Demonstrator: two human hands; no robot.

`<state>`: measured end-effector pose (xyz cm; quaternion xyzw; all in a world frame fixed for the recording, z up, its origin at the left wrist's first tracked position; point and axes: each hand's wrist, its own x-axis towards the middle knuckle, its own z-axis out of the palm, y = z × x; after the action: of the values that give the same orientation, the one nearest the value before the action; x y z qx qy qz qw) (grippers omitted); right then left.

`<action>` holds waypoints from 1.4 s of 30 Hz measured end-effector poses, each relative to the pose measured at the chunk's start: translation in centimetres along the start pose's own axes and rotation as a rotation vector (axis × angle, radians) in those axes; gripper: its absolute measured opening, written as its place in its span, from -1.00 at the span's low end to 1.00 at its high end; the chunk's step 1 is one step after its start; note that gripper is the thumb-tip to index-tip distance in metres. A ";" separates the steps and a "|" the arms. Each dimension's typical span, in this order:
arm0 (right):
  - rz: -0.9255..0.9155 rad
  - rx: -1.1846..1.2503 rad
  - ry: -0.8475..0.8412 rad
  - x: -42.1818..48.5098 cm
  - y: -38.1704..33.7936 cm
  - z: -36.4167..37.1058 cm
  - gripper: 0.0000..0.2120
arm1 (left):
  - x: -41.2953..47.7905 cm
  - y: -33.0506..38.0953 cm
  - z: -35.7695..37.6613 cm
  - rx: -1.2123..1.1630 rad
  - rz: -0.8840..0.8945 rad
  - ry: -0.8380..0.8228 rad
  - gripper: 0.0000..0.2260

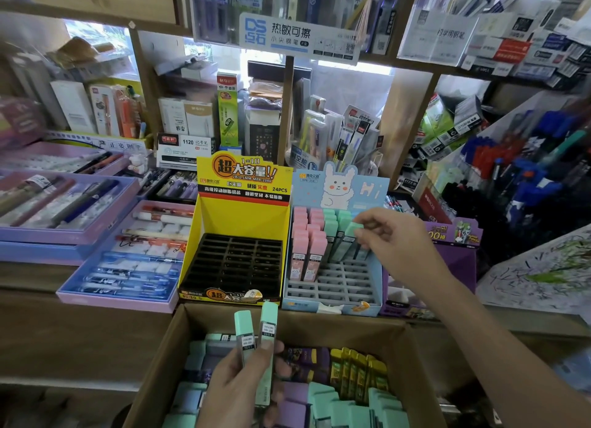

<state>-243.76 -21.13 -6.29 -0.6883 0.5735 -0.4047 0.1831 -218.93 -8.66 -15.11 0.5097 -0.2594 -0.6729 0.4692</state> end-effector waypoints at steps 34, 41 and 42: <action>0.121 0.217 -0.176 -6.5 -3.4 4.0 -0.84 | 1.0 1.4 0.2 -0.154 -0.203 -0.171 -0.55; 0.286 0.478 -0.404 -7.9 -3.7 6.0 -0.85 | 0.2 0.6 0.0 -0.089 -0.158 -0.130 -0.77; 0.300 0.515 -0.412 -8.0 -3.7 6.1 -0.87 | 0.2 0.5 0.0 -0.072 -0.151 -0.126 -0.79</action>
<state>-236.81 -13.95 -10.11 -0.5949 0.4982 -0.3575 0.5197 -218.72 -9.05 -14.82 0.4674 -0.2249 -0.7458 0.4181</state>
